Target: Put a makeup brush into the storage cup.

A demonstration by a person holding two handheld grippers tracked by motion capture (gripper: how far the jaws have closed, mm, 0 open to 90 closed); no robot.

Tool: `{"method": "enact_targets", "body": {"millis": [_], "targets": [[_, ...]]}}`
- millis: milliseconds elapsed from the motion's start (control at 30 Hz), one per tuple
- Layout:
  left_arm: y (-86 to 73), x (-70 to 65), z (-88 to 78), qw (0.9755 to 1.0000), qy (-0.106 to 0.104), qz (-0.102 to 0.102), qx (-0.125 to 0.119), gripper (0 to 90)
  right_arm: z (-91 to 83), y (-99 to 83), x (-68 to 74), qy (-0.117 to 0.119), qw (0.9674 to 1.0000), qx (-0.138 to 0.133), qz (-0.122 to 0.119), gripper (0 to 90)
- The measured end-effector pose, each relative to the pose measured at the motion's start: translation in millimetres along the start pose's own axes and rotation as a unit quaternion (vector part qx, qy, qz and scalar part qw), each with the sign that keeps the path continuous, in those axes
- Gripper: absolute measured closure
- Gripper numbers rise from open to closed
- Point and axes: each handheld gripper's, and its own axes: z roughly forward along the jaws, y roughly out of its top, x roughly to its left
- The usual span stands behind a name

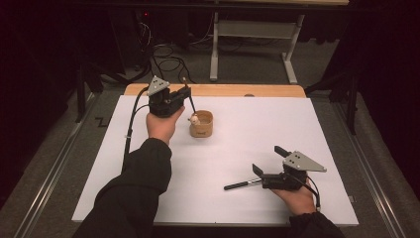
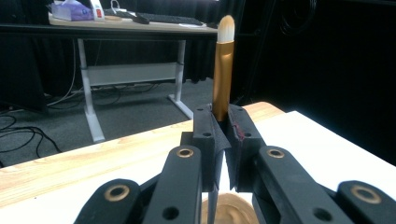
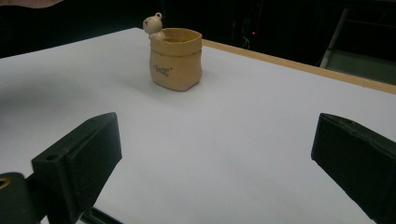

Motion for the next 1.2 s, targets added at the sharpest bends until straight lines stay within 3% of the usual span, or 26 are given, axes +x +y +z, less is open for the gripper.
{"method": "enact_targets", "body": {"millis": [333, 1200], "targets": [[-5.1, -2.5, 5.3, 0.9999, -0.001, 0.006, 0.011, 83.9, 0.4, -0.5, 0.2, 0.001, 1.0000, 0.002, 0.001, 2.4], [-23.4, 0.4, 12.7, 0.9995, 0.003, -0.003, 0.030, 83.8, 1.0, -1.7, 0.6, 0.004, 1.0000, 0.005, 0.001, 2.9]]}}
